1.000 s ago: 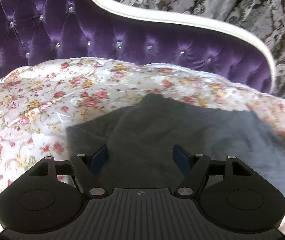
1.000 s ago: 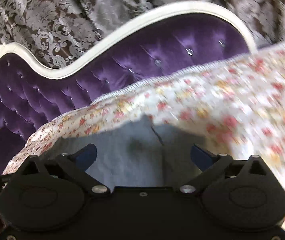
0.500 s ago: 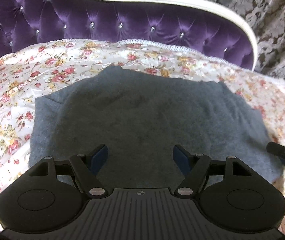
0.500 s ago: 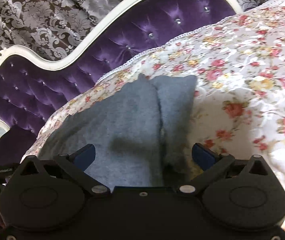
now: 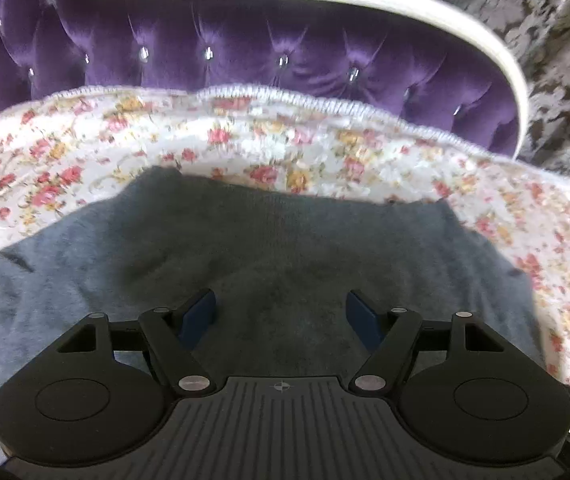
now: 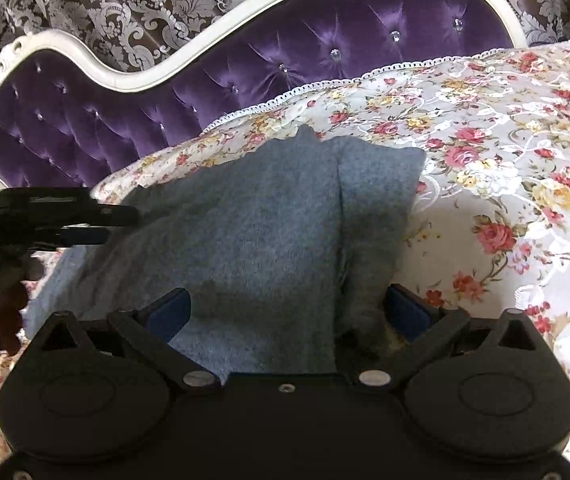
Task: Fold small clothes
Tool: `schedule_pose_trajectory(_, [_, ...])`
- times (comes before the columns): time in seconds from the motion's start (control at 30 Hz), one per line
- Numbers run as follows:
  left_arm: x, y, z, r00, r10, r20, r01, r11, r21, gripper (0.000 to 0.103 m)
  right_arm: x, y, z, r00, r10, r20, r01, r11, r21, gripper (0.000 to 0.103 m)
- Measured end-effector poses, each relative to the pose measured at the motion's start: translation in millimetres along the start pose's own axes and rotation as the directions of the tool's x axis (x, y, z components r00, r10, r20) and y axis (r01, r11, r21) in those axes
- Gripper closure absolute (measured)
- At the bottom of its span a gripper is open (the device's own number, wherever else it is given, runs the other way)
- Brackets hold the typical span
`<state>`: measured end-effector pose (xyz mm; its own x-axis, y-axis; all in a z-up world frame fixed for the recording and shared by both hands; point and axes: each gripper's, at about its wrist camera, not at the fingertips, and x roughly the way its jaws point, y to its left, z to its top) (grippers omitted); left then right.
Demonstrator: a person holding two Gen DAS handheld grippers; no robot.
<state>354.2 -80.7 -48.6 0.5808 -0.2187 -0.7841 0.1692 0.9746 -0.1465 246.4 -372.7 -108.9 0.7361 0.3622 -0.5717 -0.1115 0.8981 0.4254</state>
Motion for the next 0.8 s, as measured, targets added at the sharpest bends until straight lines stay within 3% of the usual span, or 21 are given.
schedule_pose_trajectory(0.07, [13.8,-4.3,-2.5,0.999,0.029,-0.041,-0.027,0.999,0.028,0.033,-1.5,-3.5,-1.5,1.0,0.018,0.011,-0.019,1.0,0.009,0.0])
schedule_pose_trajectory(0.2, [20.9,-18.5,-9.7,0.995,0.096,-0.028,-0.092,0.988,0.12,0.028,-2.9,-5.9,-3.5,0.999,0.036,0.024,-0.037,0.999,0.012,0.0])
schedule_pose_trajectory(0.5, [10.6,-15.3,-7.0,0.997,0.071,-0.034,-0.069,0.995,0.067,0.028,-3.6,-8.5,-2.8,0.998,0.053,0.027,-0.054,0.998,0.029,0.0])
schedule_pose_trajectory(0.8, [-31.8,-12.9,-51.0,0.998,0.055,0.011,-0.056,0.995,0.085,0.028,-4.2,-14.3,0.4,0.996,0.084,0.025,-0.086,0.993,0.076,0.0])
